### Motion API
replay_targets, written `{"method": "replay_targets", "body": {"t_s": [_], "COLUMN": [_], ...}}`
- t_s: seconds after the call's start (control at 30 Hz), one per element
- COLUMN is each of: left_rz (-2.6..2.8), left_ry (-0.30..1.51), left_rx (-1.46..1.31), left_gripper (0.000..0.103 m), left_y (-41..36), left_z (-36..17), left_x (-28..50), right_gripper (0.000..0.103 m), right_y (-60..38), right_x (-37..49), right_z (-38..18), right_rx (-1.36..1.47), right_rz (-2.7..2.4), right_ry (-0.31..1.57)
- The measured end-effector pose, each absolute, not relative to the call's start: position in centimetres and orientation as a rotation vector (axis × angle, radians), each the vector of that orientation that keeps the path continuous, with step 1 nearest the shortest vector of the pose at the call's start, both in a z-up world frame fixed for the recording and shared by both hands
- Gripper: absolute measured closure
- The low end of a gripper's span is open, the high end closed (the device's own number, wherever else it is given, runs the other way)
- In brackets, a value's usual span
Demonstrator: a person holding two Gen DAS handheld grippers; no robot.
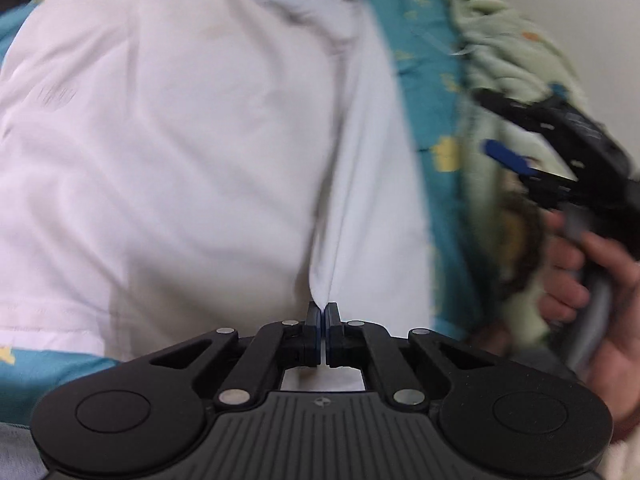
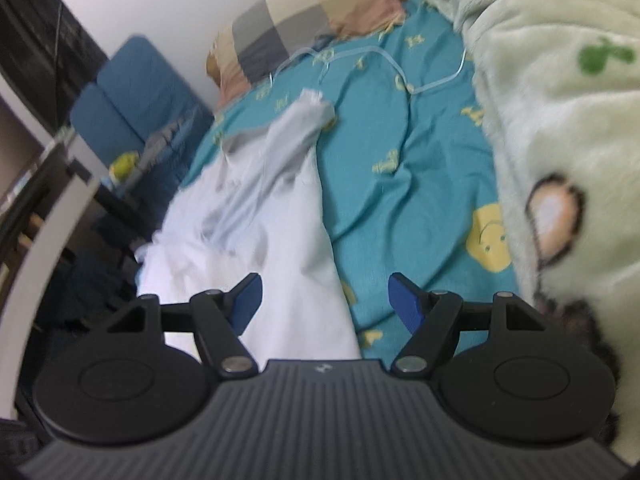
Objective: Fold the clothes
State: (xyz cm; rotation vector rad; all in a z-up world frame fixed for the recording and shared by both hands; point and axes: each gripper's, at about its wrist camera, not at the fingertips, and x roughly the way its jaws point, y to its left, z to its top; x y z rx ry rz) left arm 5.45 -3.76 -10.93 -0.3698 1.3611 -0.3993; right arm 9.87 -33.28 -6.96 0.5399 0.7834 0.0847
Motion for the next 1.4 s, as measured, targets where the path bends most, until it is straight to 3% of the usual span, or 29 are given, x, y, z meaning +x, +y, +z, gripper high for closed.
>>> {"method": "replay_targets", "body": {"t_s": [0.13,0.23,0.43,0.67,0.87,0.97,1.03,1.07,1.13,1.2,1.4], "left_rz": [-0.392,-0.429,-0.425,-0.296,-0.152,-0.102,-0.117,-0.125,-0.154,-0.183,-0.246], "left_ry": [1.383,1.355,1.171,0.917,0.882,0.93,0.966,0.957,0.939,0.92,0.86], "left_rx": [-0.432,-0.436,-0.408,-0.222,-0.264,-0.245,-0.241,-0.24,-0.205,-0.172,-0.191], "left_gripper": [0.098,0.065,0.046,0.037,0.033,0.039,0.062,0.065,0.085,0.096,0.101], "left_y": [-2.9,-2.7,-1.8,-2.6,-3.6,-4.0,-4.5,-4.6,-5.1,-5.4,-3.3], "left_z": [-11.7,-10.3,-6.2,-4.6,-7.9,-10.7,-12.2,-12.4,-12.2,-11.2,-6.1], "left_x": [6.5,7.1,12.1,26.3,39.5,43.4,44.7,44.7,44.5,44.1,44.1], "right_gripper": [0.031,0.031,0.031,0.031,0.032,0.032,0.032,0.032,0.032,0.032,0.032], "right_y": [-32.1,-31.7,-31.1,-30.8,-30.8,-30.8,-31.0,-31.1,-30.9,-30.5,-28.4], "right_x": [9.6,9.1,8.7,11.4,14.3,15.6,16.2,16.4,16.5,16.4,15.9], "right_z": [-8.2,-7.7,-5.8,-6.8,-8.3,-9.0,-9.5,-9.7,-9.9,-9.9,-10.3], "right_rx": [0.506,0.503,0.482,0.449,0.443,0.447,0.481,0.493,0.496,0.498,0.434], "right_rz": [0.084,0.096,0.087,0.051,0.04,0.037,0.044,0.047,0.051,0.056,0.091], "right_ry": [0.856,0.841,0.743,0.731,0.733,0.735,0.738,0.739,0.74,0.743,0.778]}}
